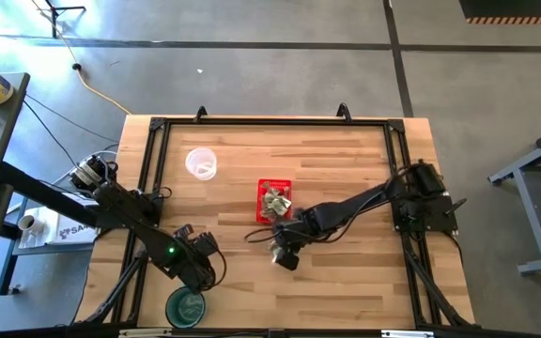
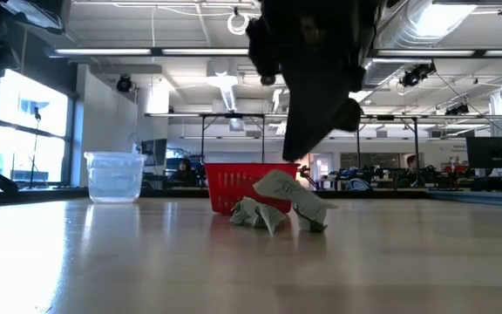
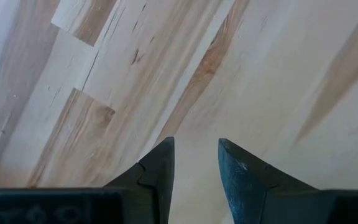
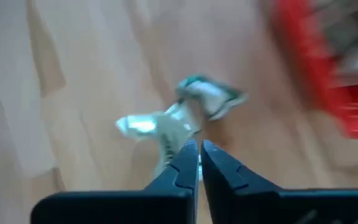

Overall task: Pick and place Stevia / Truvia into bins
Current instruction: Put the stevia packet into the red basket

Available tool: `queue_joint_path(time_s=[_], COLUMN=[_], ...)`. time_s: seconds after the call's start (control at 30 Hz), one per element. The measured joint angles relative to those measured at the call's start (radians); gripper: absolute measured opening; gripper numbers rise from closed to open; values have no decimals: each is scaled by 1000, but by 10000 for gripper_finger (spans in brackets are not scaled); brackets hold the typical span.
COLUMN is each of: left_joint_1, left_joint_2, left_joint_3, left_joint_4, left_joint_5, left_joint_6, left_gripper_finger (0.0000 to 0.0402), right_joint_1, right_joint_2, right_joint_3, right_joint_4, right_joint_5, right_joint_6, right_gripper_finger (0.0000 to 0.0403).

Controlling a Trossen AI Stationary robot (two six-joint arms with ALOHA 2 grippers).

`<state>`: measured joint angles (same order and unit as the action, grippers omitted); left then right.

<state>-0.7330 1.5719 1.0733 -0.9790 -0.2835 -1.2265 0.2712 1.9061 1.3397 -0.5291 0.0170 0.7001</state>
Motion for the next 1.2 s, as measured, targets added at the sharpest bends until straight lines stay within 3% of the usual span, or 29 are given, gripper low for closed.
queue_joint_path(time_s=[0.2, 0.3, 0.4, 0.5, 0.7, 0.83, 1.03, 1.2], left_joint_1=[10, 36, 59, 69, 66, 66, 66, 66], left_joint_2=[0, 0, 0, 0, 0, 0, 0, 0], left_joint_3=[0, 0, 0, 0, 0, 0, 0, 0], left_joint_4=[6, 11, 11, 11, 12, 13, 13, 12], left_joint_5=[-19, -18, -14, -1, -12, -21, -12, -1], left_joint_6=[35, 62, 80, 97, 104, 123, 122, 120], left_gripper_finger=[156, 156, 156, 156, 156, 156, 156, 156], right_joint_1=[-58, -114, -129, -75, 43, 48, 15, -6], right_joint_2=[-118, -123, -101, -77, -37, 19, 80, 83], right_joint_3=[1, 1, 1, 1, 0, 0, -1, -1], right_joint_4=[-63, -58, -53, -49, -41, -25, 39, 61], right_joint_5=[180, 95, -39, -117, -1, 26, -6, -54], right_joint_6=[28, 9, -4, -2, -73, -103, -115, -116], right_gripper_finger=[3, 21, 59, 111, 224, 267, 269, 236])
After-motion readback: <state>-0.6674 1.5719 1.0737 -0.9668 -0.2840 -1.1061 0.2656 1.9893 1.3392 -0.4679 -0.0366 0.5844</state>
